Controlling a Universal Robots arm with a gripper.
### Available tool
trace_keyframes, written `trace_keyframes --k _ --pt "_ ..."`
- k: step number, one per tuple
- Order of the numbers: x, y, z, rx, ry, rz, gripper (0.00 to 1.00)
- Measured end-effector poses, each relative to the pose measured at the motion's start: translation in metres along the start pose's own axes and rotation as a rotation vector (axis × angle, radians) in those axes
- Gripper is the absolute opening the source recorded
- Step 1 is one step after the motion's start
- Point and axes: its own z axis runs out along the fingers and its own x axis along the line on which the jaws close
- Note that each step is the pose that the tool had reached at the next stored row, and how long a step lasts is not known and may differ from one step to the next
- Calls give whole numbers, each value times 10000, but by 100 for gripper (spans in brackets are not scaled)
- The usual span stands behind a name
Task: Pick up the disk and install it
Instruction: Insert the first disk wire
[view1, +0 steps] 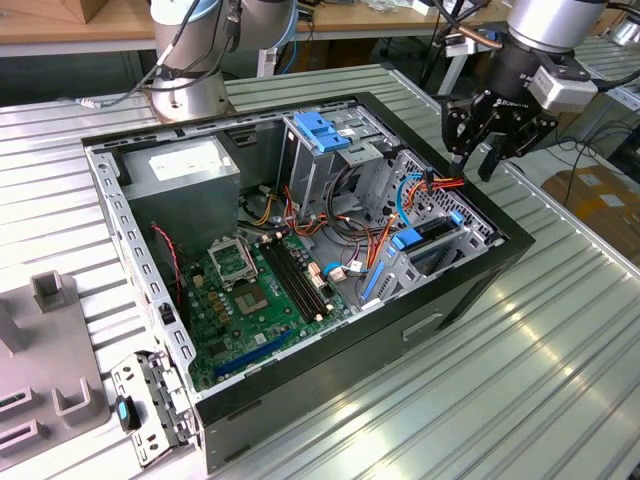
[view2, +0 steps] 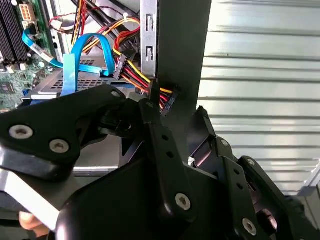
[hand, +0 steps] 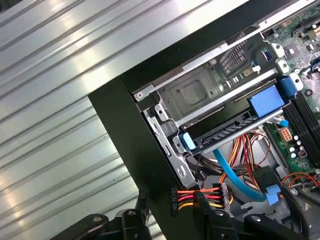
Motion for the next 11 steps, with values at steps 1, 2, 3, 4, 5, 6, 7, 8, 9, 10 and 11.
trace_keyframes --k 1,2,3,4,5,6,7,8,9,10,11 --pt "-9 5 31 16 -4 -111 48" --pt "-18 10 44 19 -4 -152 48" --pt "-20 11 45 19 -4 -156 47" --pt "-20 11 44 18 -4 -157 47" --pt "-20 11 45 19 -4 -158 40" --pt "-20 11 44 18 -4 -158 33" --pt "-20 11 45 19 -3 -157 33" --pt "-20 11 45 19 -4 -157 33" --pt "-20 11 45 19 -4 -158 33" --pt "-21 11 45 19 -4 -157 31" --pt "-21 11 45 19 -4 -157 24"
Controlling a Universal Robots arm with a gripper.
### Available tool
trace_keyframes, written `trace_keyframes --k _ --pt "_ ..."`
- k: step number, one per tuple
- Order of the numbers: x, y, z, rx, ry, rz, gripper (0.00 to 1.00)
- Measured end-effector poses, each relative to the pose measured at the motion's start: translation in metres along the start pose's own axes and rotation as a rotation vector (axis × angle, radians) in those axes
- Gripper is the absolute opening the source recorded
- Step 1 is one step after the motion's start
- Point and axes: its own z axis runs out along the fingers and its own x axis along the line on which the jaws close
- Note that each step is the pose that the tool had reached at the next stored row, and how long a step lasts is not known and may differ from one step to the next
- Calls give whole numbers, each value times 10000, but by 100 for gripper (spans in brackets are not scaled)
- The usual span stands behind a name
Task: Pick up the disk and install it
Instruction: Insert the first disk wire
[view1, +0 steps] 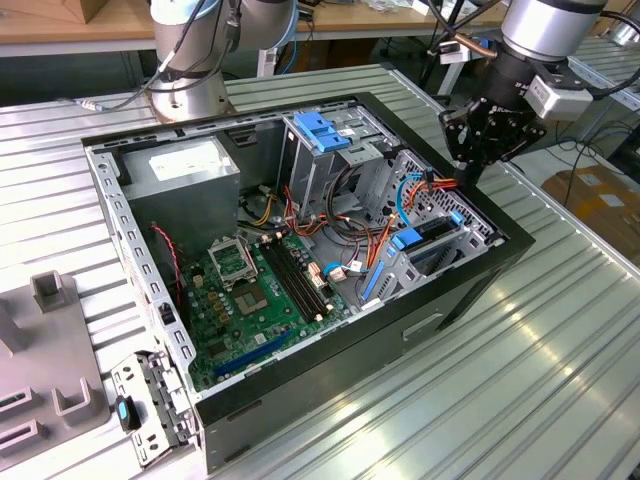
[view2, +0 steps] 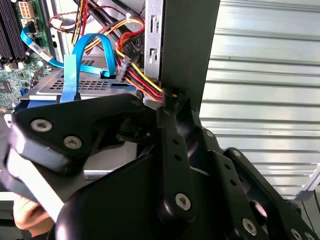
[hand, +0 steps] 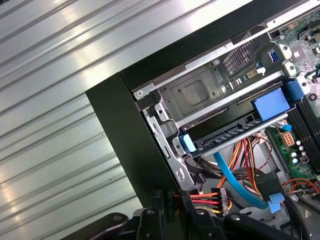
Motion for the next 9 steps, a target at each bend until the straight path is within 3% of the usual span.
trace_keyframes --k 1,5,6,9 --pt "0 0 0 1 0 0 24" --pt "8 -1 -99 -4 2 0 23" --pt "8 0 -98 -4 2 0 11" --pt "8 0 -98 -6 3 -1 11"
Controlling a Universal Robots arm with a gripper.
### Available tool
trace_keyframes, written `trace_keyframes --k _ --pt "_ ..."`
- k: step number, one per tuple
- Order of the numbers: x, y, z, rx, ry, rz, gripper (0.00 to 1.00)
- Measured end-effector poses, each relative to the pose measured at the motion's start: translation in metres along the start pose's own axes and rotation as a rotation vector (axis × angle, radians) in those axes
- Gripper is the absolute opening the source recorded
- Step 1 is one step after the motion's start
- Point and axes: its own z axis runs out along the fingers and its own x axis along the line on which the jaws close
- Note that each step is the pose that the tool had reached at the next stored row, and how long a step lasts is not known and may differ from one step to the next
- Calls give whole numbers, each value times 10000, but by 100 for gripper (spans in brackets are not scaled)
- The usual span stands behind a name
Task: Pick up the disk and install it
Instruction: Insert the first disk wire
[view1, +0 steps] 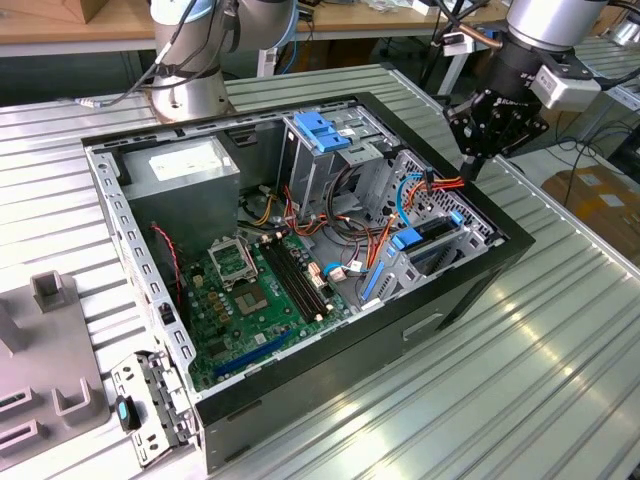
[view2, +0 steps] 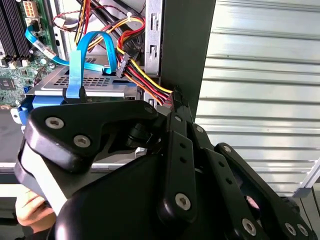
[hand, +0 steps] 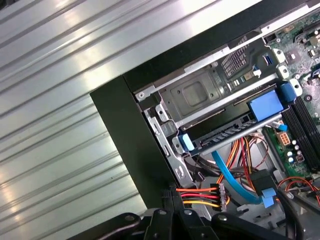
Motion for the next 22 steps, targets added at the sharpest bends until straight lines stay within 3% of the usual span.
trace_keyframes --k 6,7,10,11,14,19,22 --pt "-1 -1 5 -14 7 -1 11" --pt "-1 -1 7 -17 9 -1 18" --pt "-1 0 15 -17 9 -1 19" --pt "-4 1 32 -14 7 9 25" --pt "-12 3 80 -18 11 33 25" --pt "-13 4 90 -19 13 36 25" --pt "-14 3 90 -19 13 37 17"
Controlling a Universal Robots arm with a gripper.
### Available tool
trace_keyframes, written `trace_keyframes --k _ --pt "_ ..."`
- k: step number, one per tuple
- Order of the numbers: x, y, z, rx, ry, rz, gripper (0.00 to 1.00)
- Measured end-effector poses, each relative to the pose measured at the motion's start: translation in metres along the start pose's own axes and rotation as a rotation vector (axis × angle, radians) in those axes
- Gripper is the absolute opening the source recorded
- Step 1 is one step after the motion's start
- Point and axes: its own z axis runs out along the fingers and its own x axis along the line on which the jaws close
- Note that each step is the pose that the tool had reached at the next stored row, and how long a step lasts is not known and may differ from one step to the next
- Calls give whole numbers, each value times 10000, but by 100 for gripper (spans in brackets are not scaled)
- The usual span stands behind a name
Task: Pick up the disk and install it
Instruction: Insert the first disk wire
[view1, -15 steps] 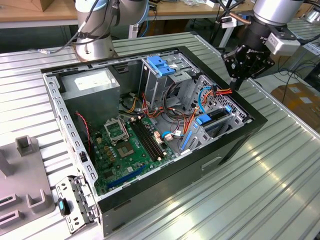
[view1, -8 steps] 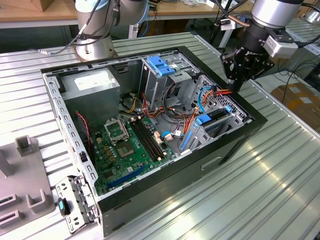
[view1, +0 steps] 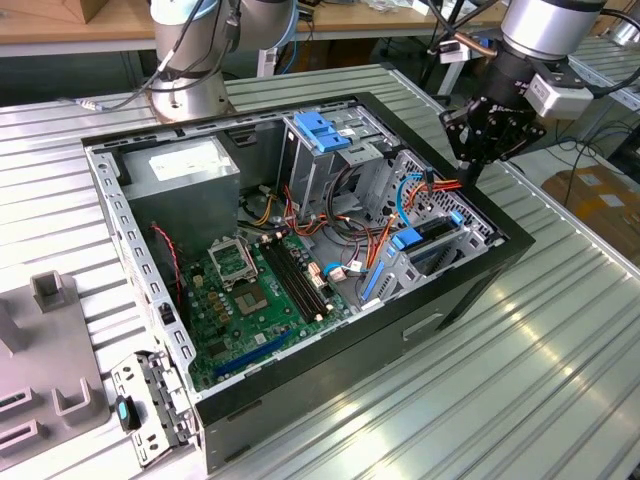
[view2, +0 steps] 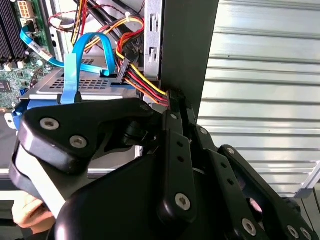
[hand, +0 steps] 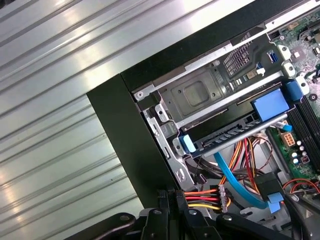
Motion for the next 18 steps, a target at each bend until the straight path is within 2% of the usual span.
trace_keyframes --k 3,9,14,18 --pt "0 0 -1 -1 0 4 17" --pt "-4 5 -74 -15 2 154 17" --pt "-5 6 -84 -54 4 648 17" --pt "-23 16 -86 -60 2 778 17"
